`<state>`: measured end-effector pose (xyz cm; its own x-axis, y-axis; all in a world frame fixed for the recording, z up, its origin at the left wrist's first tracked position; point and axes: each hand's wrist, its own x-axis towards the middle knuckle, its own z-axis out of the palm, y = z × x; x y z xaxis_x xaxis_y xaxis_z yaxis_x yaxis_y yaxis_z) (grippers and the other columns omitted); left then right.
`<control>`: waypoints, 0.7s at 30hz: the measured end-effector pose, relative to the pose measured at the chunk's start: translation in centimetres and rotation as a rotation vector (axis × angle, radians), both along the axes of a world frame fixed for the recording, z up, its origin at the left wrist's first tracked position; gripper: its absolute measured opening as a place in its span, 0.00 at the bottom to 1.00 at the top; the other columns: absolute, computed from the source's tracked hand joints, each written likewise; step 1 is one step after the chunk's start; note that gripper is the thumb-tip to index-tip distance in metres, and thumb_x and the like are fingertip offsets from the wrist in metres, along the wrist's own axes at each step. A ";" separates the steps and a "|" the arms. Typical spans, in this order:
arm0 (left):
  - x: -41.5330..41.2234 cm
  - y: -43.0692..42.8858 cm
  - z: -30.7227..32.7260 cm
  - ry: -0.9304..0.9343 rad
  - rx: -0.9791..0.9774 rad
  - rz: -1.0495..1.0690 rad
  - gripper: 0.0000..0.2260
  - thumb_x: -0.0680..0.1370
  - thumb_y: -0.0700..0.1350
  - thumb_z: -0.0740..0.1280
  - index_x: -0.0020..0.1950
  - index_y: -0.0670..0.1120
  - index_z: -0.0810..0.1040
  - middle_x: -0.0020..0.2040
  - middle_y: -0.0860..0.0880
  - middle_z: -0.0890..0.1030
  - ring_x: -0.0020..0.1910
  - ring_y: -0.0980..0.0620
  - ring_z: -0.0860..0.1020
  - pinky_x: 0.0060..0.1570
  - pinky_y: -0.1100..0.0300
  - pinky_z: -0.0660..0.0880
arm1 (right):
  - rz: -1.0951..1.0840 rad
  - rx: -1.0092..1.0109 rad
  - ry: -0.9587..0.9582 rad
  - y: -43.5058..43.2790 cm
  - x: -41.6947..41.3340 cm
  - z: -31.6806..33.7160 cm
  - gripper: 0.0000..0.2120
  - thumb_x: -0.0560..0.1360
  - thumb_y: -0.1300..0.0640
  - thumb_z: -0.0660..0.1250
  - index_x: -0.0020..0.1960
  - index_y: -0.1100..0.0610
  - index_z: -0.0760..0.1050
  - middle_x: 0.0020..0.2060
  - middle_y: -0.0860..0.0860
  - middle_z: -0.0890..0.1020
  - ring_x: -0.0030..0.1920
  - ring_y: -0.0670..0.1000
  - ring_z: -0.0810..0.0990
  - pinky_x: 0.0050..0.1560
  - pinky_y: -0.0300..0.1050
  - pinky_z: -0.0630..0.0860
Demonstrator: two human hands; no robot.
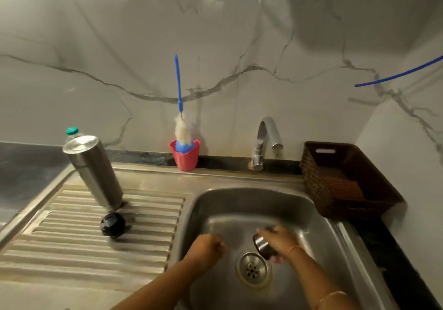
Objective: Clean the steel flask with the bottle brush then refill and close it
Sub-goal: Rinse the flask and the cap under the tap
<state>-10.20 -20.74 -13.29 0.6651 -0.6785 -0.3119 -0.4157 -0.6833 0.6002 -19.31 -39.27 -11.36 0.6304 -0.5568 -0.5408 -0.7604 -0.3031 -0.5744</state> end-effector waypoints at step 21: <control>4.7 17.1 -2.5 -0.379 0.279 0.053 0.55 0.54 0.73 0.17 0.78 0.52 0.40 0.77 0.49 0.38 0.76 0.43 0.39 0.74 0.49 0.41 | 0.499 -0.383 -0.308 18.2 15.0 2.4 0.26 0.70 0.49 0.68 0.66 0.50 0.67 0.60 0.57 0.70 0.60 0.62 0.72 0.60 0.46 0.70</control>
<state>-5.46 -3.65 -15.80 0.7984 -0.5657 -0.2061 -0.5306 -0.8229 0.2033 -4.35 -21.03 -8.94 0.9535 -0.2764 -0.1200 -0.2973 -0.7977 -0.5248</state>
